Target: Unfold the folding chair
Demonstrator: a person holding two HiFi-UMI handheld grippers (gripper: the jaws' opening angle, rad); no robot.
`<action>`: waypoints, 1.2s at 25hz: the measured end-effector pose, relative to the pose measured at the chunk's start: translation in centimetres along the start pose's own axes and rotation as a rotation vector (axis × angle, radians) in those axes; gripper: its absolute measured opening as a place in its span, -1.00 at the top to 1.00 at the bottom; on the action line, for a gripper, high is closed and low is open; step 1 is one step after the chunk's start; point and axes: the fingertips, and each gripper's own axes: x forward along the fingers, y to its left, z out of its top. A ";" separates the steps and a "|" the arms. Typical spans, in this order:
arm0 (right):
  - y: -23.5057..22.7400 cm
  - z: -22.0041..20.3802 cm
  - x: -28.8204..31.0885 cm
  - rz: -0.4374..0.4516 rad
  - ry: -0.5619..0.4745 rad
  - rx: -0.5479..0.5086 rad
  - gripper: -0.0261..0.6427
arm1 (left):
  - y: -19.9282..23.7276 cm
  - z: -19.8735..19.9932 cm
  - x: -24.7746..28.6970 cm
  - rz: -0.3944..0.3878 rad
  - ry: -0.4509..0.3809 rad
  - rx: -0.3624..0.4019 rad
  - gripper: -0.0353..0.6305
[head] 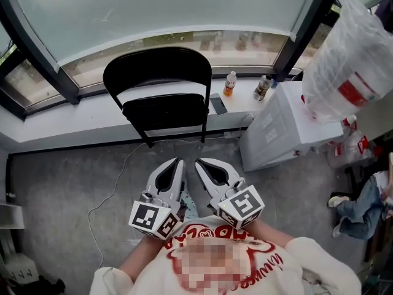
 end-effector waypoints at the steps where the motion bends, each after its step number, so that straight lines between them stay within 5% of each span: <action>1: -0.5 0.2 1.2 -0.004 0.002 0.002 0.85 | 1.0 0.4 0.8 -0.003 0.000 -0.001 0.89; 14: -6.9 3.1 14.4 -0.079 0.030 0.019 0.85 | 12.7 5.2 11.1 -0.068 0.035 -0.023 0.89; 24: -10.2 3.2 19.5 -0.126 0.038 0.043 0.85 | 17.2 4.6 15.8 -0.106 0.095 -0.052 0.89; 30: -12.0 1.5 19.1 -0.116 0.103 0.065 0.85 | 18.1 3.7 16.8 -0.044 0.106 -0.116 0.89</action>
